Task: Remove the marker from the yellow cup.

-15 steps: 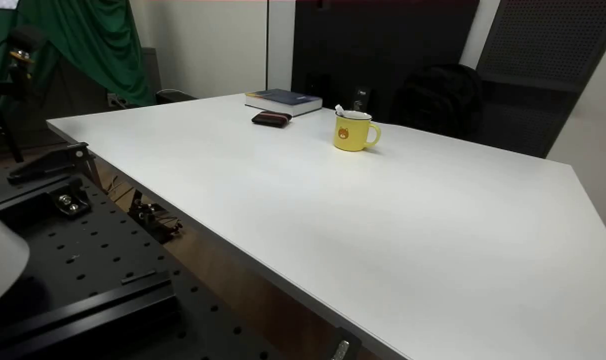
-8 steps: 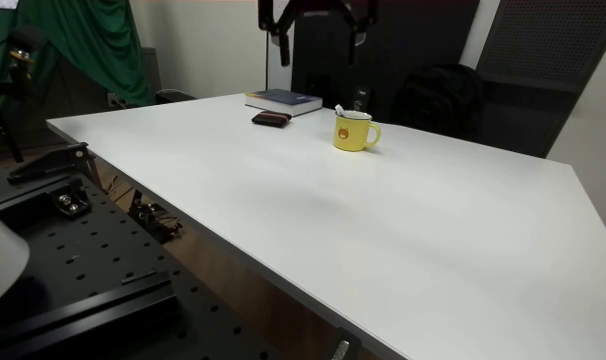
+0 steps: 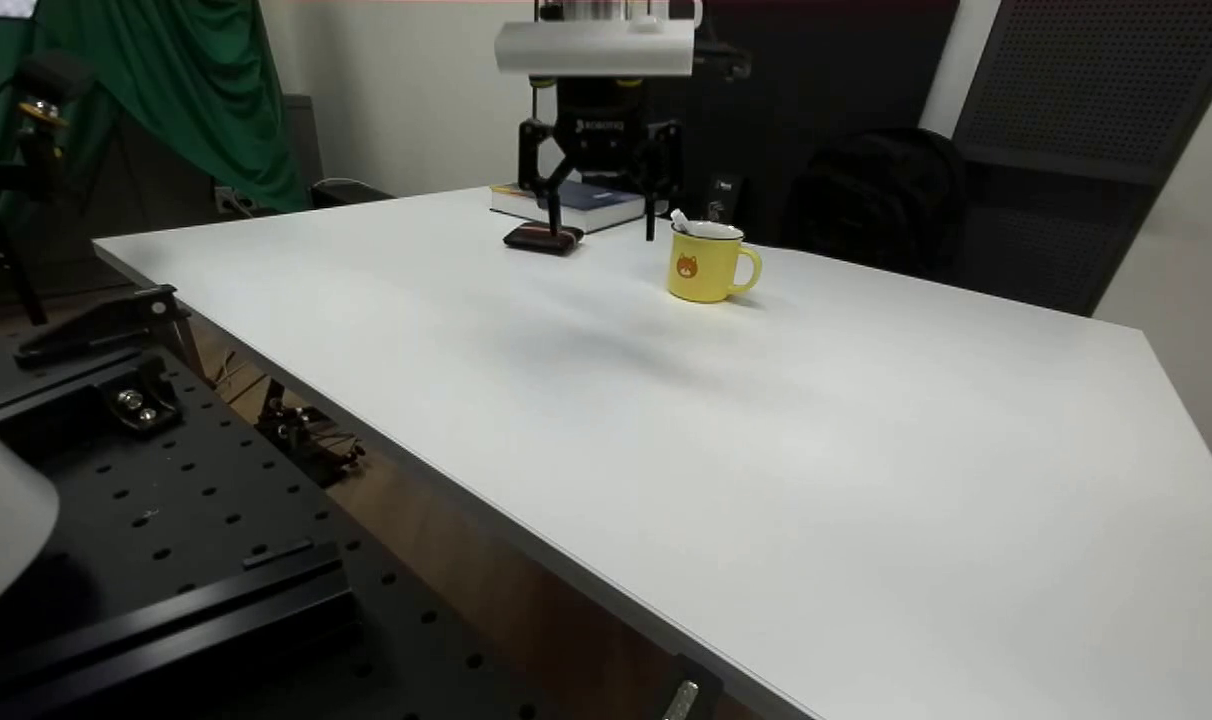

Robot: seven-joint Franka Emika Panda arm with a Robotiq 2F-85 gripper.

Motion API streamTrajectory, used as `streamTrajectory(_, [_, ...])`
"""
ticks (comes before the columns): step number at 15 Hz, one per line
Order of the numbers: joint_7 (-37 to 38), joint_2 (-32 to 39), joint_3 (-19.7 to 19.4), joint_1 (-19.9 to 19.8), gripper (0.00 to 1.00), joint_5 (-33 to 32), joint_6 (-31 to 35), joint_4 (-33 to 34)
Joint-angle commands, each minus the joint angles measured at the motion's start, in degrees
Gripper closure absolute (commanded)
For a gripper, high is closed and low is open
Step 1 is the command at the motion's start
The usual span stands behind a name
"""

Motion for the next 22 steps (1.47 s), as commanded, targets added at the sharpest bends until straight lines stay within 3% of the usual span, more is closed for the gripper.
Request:
streamTrajectory(1, [6.2, 11.3, 0.5, 0.1, 0.00, -5.3, 5.0, 11.6])
streamTrajectory(9, [13.9, 18.7, -6.3, 8.0, 0.00, -13.1, 8.5, 24.8])
streamTrajectory(16, [17.0, 18.9, -14.4, 16.3, 0.00, -22.3, 6.5, 24.6])
streamTrajectory(22, [18.4, 22.0, -26.4, 26.7, 0.00, -26.6, 8.4, 23.8])
